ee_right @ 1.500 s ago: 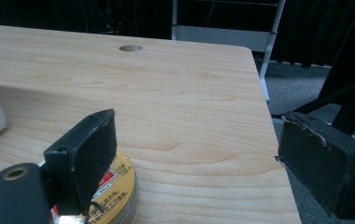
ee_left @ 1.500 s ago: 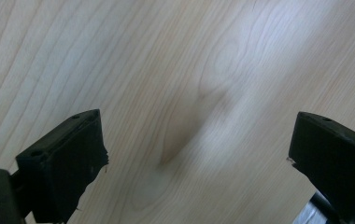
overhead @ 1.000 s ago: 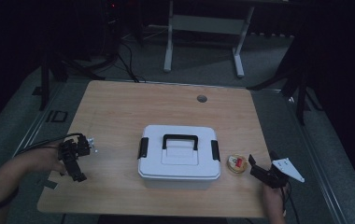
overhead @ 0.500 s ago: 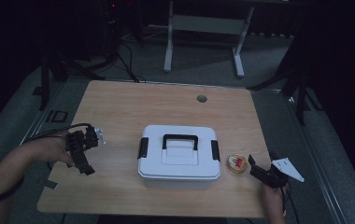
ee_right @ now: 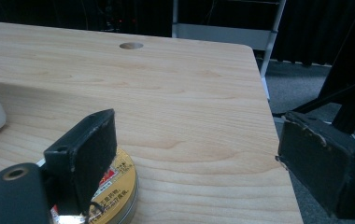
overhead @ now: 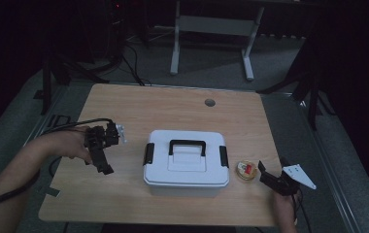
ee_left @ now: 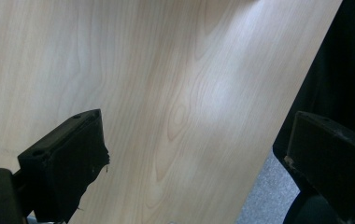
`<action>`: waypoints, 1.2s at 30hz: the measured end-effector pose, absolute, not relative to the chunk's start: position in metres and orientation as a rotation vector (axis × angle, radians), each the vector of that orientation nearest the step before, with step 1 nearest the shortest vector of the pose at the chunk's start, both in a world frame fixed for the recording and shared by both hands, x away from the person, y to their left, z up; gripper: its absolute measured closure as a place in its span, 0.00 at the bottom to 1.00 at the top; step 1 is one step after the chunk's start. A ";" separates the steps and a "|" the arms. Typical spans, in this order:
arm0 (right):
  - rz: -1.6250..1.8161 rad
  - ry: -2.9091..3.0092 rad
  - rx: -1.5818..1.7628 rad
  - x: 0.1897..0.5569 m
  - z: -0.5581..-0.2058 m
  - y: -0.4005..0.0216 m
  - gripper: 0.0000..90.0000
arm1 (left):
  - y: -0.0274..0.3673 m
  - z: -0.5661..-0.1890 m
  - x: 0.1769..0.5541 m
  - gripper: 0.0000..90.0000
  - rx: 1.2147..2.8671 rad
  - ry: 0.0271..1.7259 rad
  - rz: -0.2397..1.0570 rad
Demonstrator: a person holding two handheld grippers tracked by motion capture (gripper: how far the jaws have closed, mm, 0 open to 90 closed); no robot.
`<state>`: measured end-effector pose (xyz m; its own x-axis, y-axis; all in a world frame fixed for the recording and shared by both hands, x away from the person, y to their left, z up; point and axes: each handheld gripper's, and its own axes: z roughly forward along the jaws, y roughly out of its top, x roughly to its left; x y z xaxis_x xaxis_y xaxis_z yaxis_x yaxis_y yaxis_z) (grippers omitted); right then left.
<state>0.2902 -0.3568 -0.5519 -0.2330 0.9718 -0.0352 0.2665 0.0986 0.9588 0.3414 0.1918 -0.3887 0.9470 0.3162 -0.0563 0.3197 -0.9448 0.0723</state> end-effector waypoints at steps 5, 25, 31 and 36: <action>1.179 1.623 1.242 0.290 -0.552 -0.357 0.13 | 0.173 -0.378 0.345 0.04 3.026 0.430 -0.050; 1.192 1.633 1.248 0.291 -0.552 -0.358 0.13 | 0.085 -0.357 0.367 0.04 3.045 0.173 -0.026; 1.196 1.633 1.248 0.290 -0.553 -0.358 0.13 | 0.068 -0.359 0.371 0.04 3.033 0.127 -0.037; 1.196 1.635 1.247 0.290 -0.553 -0.358 0.13 | 0.056 -0.361 0.374 0.04 3.051 0.108 -0.033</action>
<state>0.2902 -0.3580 -0.5525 -0.2497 0.9681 -0.0211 0.2736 0.0914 0.9575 0.3745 0.0557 -0.3611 0.9973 0.0695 -0.0246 0.0714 -0.9936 0.0880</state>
